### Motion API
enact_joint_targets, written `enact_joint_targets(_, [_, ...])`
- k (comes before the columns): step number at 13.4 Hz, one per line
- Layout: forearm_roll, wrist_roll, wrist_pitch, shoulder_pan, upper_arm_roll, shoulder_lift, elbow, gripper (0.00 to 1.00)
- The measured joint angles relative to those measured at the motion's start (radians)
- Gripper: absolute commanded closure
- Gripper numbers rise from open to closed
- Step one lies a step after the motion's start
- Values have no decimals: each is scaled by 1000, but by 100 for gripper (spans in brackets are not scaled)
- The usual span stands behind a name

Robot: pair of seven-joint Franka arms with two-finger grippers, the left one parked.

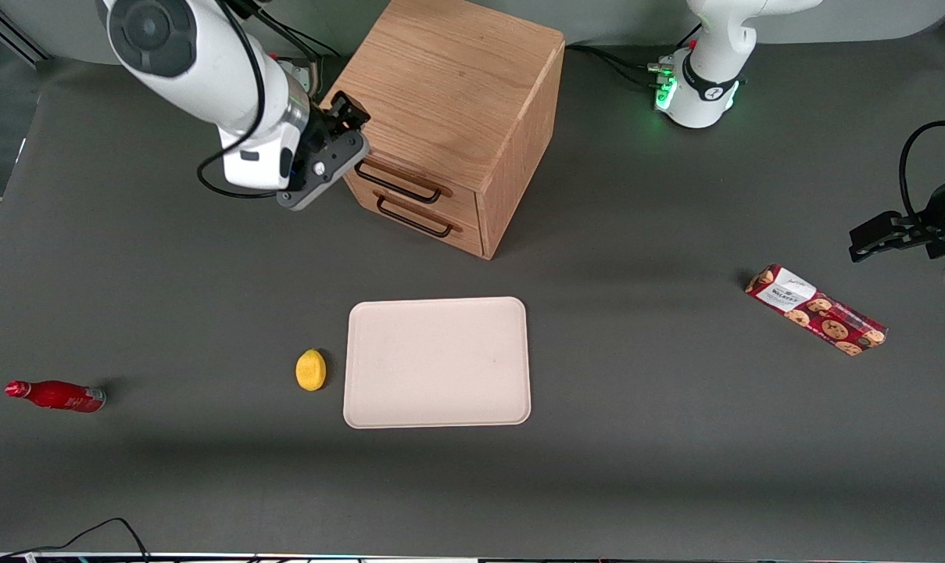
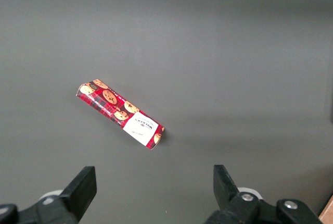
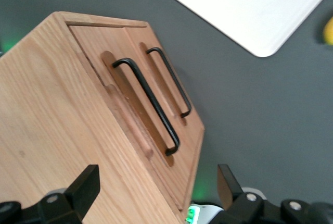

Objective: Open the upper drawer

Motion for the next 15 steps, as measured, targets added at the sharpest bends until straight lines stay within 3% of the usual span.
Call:
enact_joint_targets(3, [61,-7,0,-6,-1,38,0,0])
enact_joint_targets(15, [64,-180,18,-40,12,196,-7,0])
